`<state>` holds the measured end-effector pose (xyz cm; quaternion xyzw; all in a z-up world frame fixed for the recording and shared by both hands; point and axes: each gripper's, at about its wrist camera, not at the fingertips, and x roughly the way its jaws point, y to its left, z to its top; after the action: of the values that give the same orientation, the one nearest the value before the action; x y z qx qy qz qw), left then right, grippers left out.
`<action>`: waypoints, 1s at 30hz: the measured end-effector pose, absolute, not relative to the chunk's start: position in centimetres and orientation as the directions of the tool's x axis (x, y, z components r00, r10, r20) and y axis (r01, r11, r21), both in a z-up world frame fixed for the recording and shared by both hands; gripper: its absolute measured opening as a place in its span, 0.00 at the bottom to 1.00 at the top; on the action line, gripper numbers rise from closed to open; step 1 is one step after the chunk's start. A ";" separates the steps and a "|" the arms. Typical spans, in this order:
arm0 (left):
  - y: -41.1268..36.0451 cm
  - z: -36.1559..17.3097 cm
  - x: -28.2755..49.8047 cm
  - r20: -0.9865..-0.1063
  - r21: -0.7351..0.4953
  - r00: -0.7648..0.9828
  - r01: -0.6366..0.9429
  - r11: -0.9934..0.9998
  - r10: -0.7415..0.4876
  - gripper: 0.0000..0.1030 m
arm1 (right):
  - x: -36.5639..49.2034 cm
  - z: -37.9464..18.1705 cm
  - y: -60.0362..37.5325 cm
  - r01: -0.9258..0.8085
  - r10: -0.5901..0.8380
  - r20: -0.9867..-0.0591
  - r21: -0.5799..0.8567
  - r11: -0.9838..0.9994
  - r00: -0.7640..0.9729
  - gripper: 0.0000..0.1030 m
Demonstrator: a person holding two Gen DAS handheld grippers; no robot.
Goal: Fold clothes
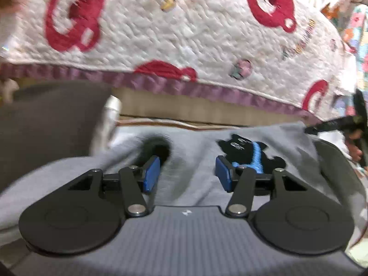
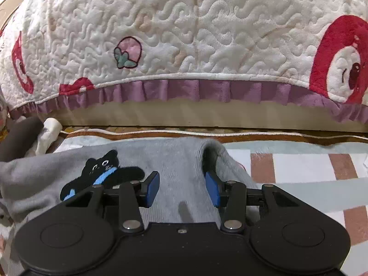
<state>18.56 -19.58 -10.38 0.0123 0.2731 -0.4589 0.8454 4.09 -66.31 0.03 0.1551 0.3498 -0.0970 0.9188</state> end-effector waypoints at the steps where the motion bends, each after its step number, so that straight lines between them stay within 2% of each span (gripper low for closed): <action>1: -20.3 -10.7 19.0 -0.479 -0.236 0.416 0.787 0.569 -0.773 0.49 | 4.4 0.0 -66.5 0.275 -0.051 -0.672 0.232 0.933 0.739 0.36; 2: -20.6 -11.2 19.4 -0.492 -0.258 0.417 0.769 0.585 -0.764 0.49 | 4.5 -0.2 -66.3 0.268 -0.045 -0.682 0.225 0.937 0.730 0.21; 3: -20.8 -11.6 19.9 -0.507 -0.280 0.419 0.746 0.604 -0.753 0.49 | 4.6 -0.3 -66.1 0.262 -0.040 -0.692 0.218 0.940 0.721 0.14; 5: -21.3 -12.6 20.8 -0.537 -0.323 0.422 0.697 0.640 -0.730 0.50 | 4.9 -0.4 -65.7 0.256 -0.055 -0.711 0.179 0.950 0.701 0.13; 7: -21.2 -13.1 21.5 -0.545 -0.366 0.421 0.658 0.658 -0.725 0.50 | 5.0 -0.2 -65.5 0.298 -0.112 -0.709 0.143 0.944 0.697 0.18; 9: -20.5 -13.1 21.8 -0.523 -0.414 0.419 0.636 0.651 -0.742 0.48 | 5.1 -0.3 -65.9 0.334 -0.110 -0.715 0.180 0.925 0.691 0.33; 11: -21.0 -12.1 21.0 -0.512 -0.332 0.416 0.711 0.620 -0.751 0.43 | 5.4 -0.8 -66.1 0.333 -0.084 -0.724 0.209 0.920 0.685 0.35; 14: -22.9 -11.8 20.9 -0.539 -0.214 0.400 0.786 0.580 -0.741 0.43 | 6.3 -2.6 -66.0 0.357 -0.096 -0.753 0.192 0.914 0.651 0.46; 16: -24.1 -12.3 22.1 -0.564 -0.185 0.457 0.742 0.644 -0.688 0.43 | 7.0 -3.7 -66.1 0.392 -0.136 -0.755 0.170 0.904 0.642 0.48; 17: -24.5 -12.7 23.0 -0.576 -0.210 0.458 0.718 0.664 -0.677 0.41 | 7.4 -4.2 -66.2 0.405 -0.135 -0.752 0.188 0.895 0.646 0.48; 18: -24.6 -13.0 23.8 -0.586 -0.247 0.439 0.703 0.666 -0.681 0.32 | 7.8 -4.5 -66.2 0.397 -0.123 -0.743 0.203 0.895 0.658 0.39; 19: -24.5 -13.1 24.2 -0.587 -0.284 0.414 0.700 0.655 -0.696 0.05 | 8.2 -4.8 -66.1 0.389 -0.112 -0.734 0.218 0.895 0.670 0.19; 20: -24.1 -12.7 23.9 -0.571 -0.287 0.414 0.709 0.644 -0.709 0.04 | 7.8 -4.2 -66.0 0.382 -0.095 -0.707 0.260 0.887 0.701 0.08; 23: -22.3 -9.9 22.5 -0.496 -0.257 0.460 0.733 0.630 -0.737 0.03 | 5.8 -1.9 -65.8 0.352 -0.039 -0.596 0.418 0.837 0.802 0.08; 25: -20.2 -7.3 22.2 -0.430 -0.326 0.467 0.718 0.615 -0.773 0.03 | 2.5 1.1 -66.2 0.318 -0.022 -0.492 0.527 0.788 0.871 0.08; 30: -13.9 -1.0 18.2 -0.281 -0.325 0.568 0.702 0.634 -0.773 0.03 | -5.6 9.1 -65.9 0.264 -0.058 -0.349 0.578 0.772 0.935 0.08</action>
<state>18.20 -13.94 -1.00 -0.0885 0.2018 -0.4186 0.8810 -5.57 -65.93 9.10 0.3263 0.1577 -0.0869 0.9280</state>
